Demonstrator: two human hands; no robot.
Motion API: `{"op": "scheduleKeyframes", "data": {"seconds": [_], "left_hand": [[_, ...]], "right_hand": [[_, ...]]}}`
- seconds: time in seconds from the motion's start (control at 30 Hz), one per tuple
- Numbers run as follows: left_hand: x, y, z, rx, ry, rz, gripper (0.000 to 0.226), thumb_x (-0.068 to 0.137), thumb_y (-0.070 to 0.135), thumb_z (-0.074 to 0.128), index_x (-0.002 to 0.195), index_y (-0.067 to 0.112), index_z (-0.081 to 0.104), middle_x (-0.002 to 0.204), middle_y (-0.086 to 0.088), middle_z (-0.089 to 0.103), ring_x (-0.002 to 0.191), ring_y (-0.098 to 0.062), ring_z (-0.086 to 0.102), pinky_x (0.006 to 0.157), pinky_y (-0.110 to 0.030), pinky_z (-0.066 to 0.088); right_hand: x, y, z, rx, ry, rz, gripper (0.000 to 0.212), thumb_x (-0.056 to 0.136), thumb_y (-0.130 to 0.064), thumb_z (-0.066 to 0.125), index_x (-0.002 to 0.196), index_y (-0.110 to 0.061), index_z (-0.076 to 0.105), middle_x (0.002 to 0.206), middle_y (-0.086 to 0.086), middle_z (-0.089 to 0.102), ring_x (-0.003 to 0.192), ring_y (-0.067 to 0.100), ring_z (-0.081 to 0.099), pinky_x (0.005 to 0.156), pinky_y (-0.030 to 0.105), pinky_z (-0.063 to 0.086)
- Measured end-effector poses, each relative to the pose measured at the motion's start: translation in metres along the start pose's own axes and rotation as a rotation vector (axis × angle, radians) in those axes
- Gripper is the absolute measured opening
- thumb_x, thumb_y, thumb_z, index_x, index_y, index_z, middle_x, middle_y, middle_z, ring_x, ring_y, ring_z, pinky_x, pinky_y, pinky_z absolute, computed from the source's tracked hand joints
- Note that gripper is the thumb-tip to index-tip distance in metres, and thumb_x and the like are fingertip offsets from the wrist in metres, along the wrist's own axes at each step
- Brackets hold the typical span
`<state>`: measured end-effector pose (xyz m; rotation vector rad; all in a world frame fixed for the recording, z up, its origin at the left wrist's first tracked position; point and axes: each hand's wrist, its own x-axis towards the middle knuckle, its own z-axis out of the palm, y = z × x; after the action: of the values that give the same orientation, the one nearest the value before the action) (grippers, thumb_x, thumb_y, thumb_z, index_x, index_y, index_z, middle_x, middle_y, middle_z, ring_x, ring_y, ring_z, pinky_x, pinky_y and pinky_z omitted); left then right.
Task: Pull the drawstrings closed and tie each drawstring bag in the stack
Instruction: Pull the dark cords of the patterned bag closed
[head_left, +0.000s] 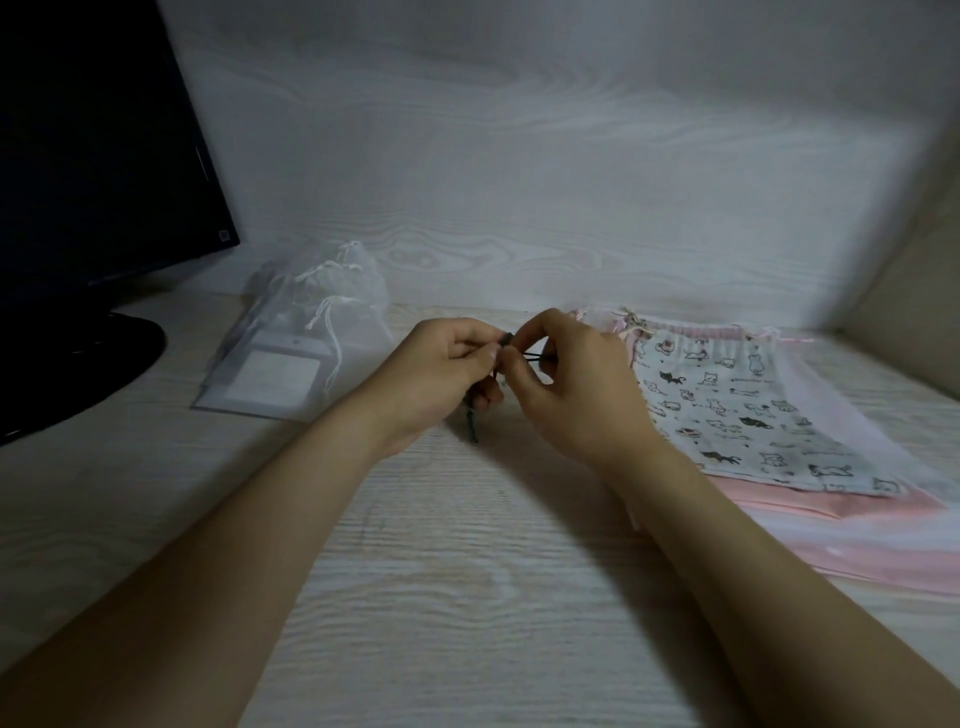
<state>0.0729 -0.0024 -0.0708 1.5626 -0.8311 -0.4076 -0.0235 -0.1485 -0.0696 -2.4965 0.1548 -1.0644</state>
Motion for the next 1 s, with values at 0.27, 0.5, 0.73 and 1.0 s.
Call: {"op": "scheduleKeyframes", "data": {"seconds": [0.27, 0.5, 0.73, 1.0], "left_hand": [[0.001, 0.006, 0.001, -0.063, 0.028, -0.080, 0.023, 0.108, 0.004, 0.050, 0.113, 0.002, 0.072, 0.093, -0.011, 0.074, 0.068, -0.019, 0.063, 0.064, -0.033, 0.051], [-0.001, 0.010, 0.001, -0.054, 0.039, -0.067, 0.024, 0.108, 0.003, 0.044, 0.109, 0.003, 0.068, 0.097, -0.011, 0.070, 0.055, -0.012, 0.044, 0.058, -0.027, 0.038], [-0.002, 0.012, 0.003, -0.029, -0.010, -0.076, 0.020, 0.110, 0.006, 0.042, 0.106, 0.006, 0.062, 0.078, -0.007, 0.059, 0.056, -0.014, 0.040, 0.061, -0.034, 0.032], [-0.007, 0.013, 0.004, 0.030, -0.075, -0.041, 0.019, 0.114, 0.008, 0.041, 0.115, 0.003, 0.059, 0.084, -0.008, 0.073, 0.060, -0.017, 0.060, 0.058, -0.028, 0.050]], "right_hand": [[0.001, 0.006, -0.011, 0.008, 0.002, 0.038, 0.024, 0.096, -0.048, 0.062, 0.105, -0.028, 0.071, 0.057, -0.009, 0.052, 0.056, 0.010, 0.056, 0.054, 0.034, 0.047], [0.003, 0.007, -0.010, 0.117, -0.079, 0.130, 0.022, 0.091, -0.028, 0.062, 0.108, -0.030, 0.076, 0.044, -0.006, 0.053, 0.041, 0.008, 0.049, 0.051, 0.021, 0.036], [0.003, 0.004, -0.012, 0.350, -0.128, 0.125, 0.004, 0.095, -0.025, 0.075, 0.096, -0.025, 0.079, 0.041, -0.014, 0.034, 0.041, 0.009, 0.027, 0.046, 0.019, 0.024], [0.005, 0.009, -0.010, 0.304, -0.088, 0.145, 0.017, 0.093, -0.024, 0.078, 0.079, -0.015, 0.075, 0.040, -0.016, 0.042, 0.040, 0.008, 0.034, 0.045, 0.018, 0.027]]}}
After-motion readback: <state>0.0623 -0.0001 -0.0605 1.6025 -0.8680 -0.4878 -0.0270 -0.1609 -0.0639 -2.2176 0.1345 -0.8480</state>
